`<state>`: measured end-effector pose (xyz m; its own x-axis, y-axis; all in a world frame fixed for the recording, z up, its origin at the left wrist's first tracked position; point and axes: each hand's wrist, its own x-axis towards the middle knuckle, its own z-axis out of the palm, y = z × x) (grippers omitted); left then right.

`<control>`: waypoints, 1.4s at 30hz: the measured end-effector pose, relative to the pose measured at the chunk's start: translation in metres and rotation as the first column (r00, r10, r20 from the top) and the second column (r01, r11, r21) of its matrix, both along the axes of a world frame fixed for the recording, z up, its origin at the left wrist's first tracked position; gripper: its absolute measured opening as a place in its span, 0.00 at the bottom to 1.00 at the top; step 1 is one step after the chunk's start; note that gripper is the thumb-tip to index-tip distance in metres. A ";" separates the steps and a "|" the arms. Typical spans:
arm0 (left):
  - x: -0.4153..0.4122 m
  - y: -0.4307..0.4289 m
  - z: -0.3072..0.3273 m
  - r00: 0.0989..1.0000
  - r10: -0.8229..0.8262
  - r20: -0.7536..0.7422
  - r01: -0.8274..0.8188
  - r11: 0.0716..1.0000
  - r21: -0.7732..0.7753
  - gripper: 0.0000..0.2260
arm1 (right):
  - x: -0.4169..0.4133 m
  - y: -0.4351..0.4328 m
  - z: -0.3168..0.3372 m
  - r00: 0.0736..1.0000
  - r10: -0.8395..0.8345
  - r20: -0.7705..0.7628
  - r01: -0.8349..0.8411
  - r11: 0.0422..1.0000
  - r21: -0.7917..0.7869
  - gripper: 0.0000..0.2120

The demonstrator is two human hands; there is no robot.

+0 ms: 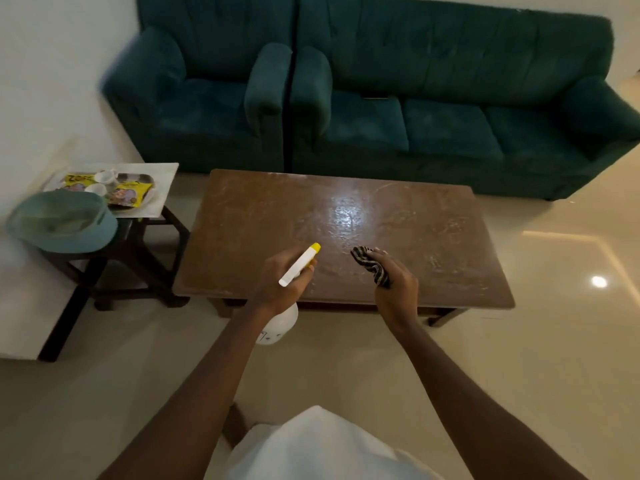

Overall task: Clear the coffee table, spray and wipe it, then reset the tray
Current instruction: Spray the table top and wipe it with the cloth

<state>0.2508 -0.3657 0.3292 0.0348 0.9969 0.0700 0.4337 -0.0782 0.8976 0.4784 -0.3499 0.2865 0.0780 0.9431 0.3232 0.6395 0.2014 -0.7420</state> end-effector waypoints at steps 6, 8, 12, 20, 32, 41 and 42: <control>0.116 0.009 0.007 0.995 -0.087 -0.052 0.087 0.996 -0.015 0.04 | 0.112 -0.008 0.003 0.996 -0.076 -0.046 0.074 0.997 -0.026 0.32; 0.149 0.013 0.013 0.991 -0.112 -0.075 0.110 0.993 -0.031 0.04 | 0.143 -0.010 0.002 0.992 -0.107 -0.073 0.103 0.993 -0.054 0.34; 0.203 0.034 0.006 0.980 -0.191 -0.050 0.186 0.978 -0.096 0.05 | 0.196 -0.004 -0.008 0.982 -0.167 -0.089 0.160 0.984 -0.079 0.36; 0.282 0.090 -0.025 0.964 -0.263 -0.046 0.246 0.941 -0.232 0.05 | 0.270 0.034 -0.033 0.957 -0.273 -0.095 0.264 0.959 -0.099 0.35; 0.374 0.160 -0.101 0.902 -0.398 -0.167 0.320 0.877 -0.358 0.19 | 0.354 0.071 -0.104 0.929 -0.368 -0.038 0.358 0.920 -0.159 0.37; 0.440 0.188 -0.205 0.909 -0.387 -0.156 0.297 0.862 -0.410 0.20 | 0.401 0.076 -0.209 0.885 -0.463 -0.044 0.444 0.869 -0.219 0.34; 0.446 0.190 -0.216 0.908 -0.385 -0.165 0.295 0.868 -0.399 0.20 | 0.406 0.078 -0.221 0.882 -0.469 -0.047 0.449 0.866 -0.220 0.33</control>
